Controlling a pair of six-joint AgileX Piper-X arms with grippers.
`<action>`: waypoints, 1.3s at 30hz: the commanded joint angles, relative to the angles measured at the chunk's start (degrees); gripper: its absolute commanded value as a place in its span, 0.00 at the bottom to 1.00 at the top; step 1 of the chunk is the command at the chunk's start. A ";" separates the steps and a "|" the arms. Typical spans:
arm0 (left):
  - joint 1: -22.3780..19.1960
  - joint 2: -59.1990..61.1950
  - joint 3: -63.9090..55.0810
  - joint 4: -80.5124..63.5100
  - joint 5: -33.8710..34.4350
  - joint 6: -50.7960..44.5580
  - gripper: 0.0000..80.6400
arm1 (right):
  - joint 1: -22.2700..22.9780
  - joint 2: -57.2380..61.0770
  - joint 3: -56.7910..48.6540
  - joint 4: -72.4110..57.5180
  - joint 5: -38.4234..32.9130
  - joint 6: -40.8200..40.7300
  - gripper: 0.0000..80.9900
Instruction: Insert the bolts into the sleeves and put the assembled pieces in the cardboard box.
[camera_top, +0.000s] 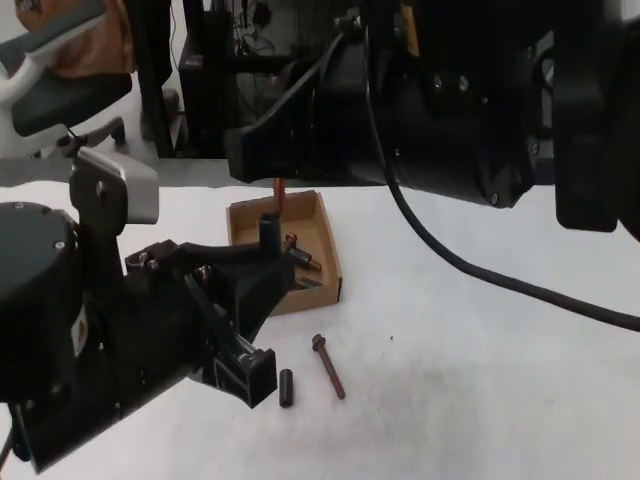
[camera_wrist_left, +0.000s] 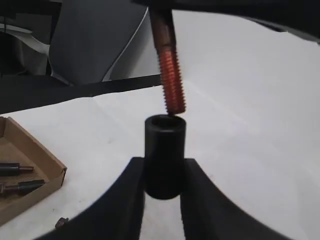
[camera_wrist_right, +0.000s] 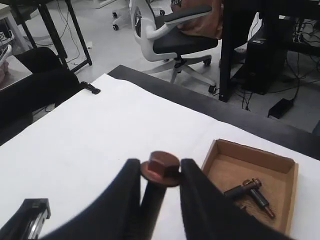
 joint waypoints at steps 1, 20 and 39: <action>-0.27 -0.08 -0.06 -2.85 0.36 -1.06 0.02 | 0.14 -0.26 0.10 -1.13 0.05 -0.11 0.00; -0.27 -0.04 -0.06 -4.95 0.16 -2.64 0.02 | 0.14 -0.26 0.29 -2.30 -2.62 -0.11 0.00; -0.27 -0.04 -0.06 -6.90 -0.50 -5.64 0.02 | 3.45 -0.09 0.29 2.84 -10.86 -5.29 0.00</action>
